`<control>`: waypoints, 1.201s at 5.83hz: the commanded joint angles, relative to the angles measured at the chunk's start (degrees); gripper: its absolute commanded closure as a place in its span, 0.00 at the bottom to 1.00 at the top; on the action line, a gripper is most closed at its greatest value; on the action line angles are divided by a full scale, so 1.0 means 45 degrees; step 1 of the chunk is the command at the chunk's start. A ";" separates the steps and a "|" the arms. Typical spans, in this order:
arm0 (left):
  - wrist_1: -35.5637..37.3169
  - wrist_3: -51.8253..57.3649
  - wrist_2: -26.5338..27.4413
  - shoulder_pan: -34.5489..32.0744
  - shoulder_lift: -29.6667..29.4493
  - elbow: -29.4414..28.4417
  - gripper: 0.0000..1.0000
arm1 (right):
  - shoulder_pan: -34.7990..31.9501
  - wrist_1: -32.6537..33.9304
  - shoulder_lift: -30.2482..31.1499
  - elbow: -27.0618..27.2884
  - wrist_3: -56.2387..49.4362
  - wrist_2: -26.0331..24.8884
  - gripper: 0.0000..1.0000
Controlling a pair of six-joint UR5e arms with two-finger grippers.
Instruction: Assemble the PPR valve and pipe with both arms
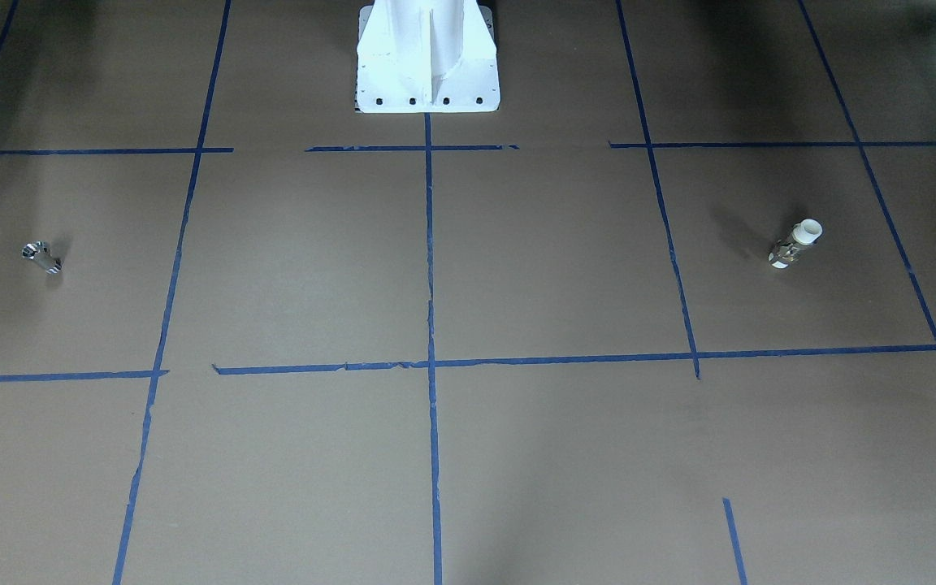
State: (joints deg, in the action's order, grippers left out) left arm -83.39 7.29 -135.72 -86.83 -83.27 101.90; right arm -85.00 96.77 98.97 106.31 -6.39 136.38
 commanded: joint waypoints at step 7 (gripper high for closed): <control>-0.0120 -0.0019 -0.0093 0.0019 -0.0129 -0.0069 0.00 | 0.0003 -0.0118 -0.0059 -0.0380 -0.0610 0.0065 0.00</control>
State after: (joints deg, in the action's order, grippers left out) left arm -83.86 7.27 -135.96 -86.75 -83.85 100.96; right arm -84.99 96.33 99.02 105.13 -9.14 136.61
